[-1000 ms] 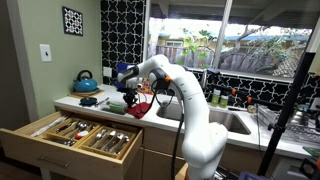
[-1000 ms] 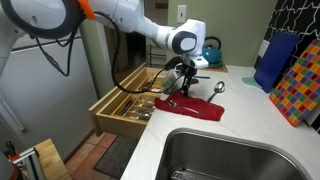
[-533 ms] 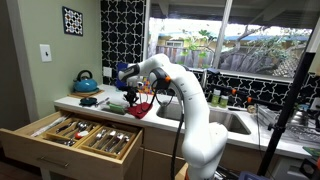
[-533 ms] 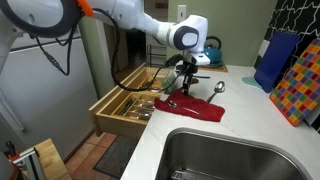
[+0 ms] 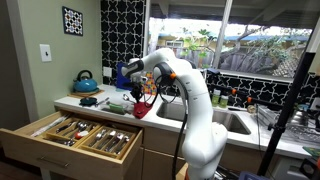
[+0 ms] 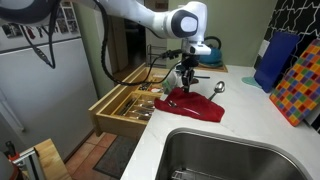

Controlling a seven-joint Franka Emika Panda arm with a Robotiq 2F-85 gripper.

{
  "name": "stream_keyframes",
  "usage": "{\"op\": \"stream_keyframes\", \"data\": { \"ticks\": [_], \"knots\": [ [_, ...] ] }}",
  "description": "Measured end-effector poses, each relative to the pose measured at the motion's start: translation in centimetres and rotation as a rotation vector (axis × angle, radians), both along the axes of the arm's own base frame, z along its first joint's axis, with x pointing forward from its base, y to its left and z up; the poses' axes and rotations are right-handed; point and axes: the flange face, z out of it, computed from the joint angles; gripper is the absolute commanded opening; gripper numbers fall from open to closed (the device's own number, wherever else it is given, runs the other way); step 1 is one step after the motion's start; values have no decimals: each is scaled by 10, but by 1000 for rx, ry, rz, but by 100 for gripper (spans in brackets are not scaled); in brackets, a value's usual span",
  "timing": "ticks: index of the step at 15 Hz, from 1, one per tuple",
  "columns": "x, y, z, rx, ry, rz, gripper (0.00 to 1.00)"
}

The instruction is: Put the tea spoon on the red towel fold it and then put it in the open drawer

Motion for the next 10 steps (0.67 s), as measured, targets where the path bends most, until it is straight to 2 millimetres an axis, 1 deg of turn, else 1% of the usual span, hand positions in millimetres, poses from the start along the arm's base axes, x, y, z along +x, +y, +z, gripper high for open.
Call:
{"op": "stream_keyframes", "data": {
  "ticks": [3,6,9,10],
  "knots": [
    [-17,5,-3,-61,59,-68,1],
    [-34,12,-19,-106,174,-145,1],
    [-45,15,-36,-129,253,-205,1],
    [-47,15,-40,-135,265,-220,10]
  ]
}}
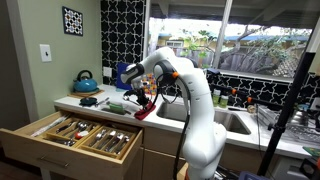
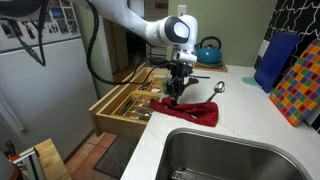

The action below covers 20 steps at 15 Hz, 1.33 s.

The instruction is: Put the tea spoon on the red towel fold it and then put it in the open drawer

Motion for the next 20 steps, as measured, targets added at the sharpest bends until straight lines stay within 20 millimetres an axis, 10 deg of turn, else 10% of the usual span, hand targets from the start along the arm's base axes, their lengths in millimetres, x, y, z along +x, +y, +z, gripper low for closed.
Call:
{"op": "stream_keyframes", "data": {
  "ticks": [1,10,20],
  "knots": [
    [-2,0,-5,-8,10,-14,29],
    [-12,-1,-23,-15,101,-51,95],
    [-44,-13,-29,-40,270,-30,100]
  ]
}}
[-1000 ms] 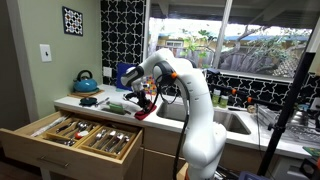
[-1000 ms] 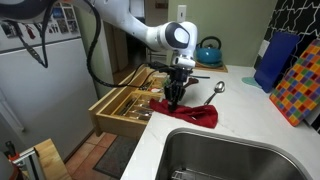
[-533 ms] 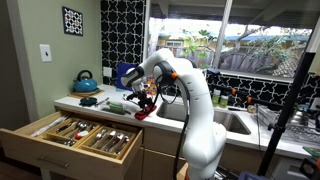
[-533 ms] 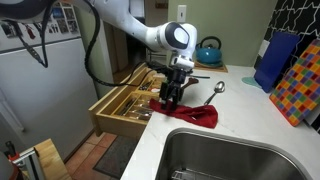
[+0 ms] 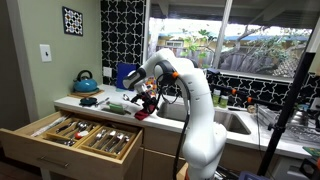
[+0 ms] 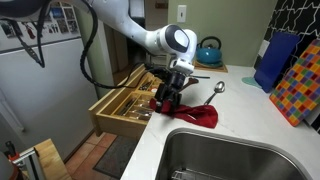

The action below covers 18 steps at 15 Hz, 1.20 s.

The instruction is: Put the tea spoon on the red towel fold it and then put it in the open drawer

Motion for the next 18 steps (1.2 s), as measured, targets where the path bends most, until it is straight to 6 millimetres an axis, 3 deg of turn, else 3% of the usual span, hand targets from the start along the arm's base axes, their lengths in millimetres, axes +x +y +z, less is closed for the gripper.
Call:
{"op": "stream_keyframes", "data": {
  "ticks": [3,8,10,13,18],
  "knots": [
    [-2,-5,18,11,-23,24,100],
    [-4,-15,73,52,-158,85,100],
    [-2,-18,86,87,-224,121,100],
    [8,-22,82,163,-313,189,100],
    [16,-23,45,303,-351,258,100]
  ]
}}
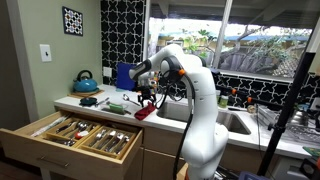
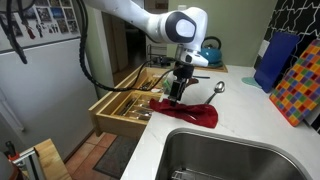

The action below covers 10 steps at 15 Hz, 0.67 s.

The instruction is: Put the tea spoon on the red towel fold it and then put it in the open drawer

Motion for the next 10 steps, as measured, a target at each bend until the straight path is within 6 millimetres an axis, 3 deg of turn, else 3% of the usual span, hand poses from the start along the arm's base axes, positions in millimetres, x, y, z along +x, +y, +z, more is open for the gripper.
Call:
{"op": "stream_keyframes", "data": {
  "ticks": [5,8,9,10],
  "knots": [
    [8,1,-33,51,-62,63,100],
    [9,1,-41,72,-105,81,99],
    [9,1,-42,76,-109,82,92],
    [8,1,-43,79,-107,82,77]
  ]
}}
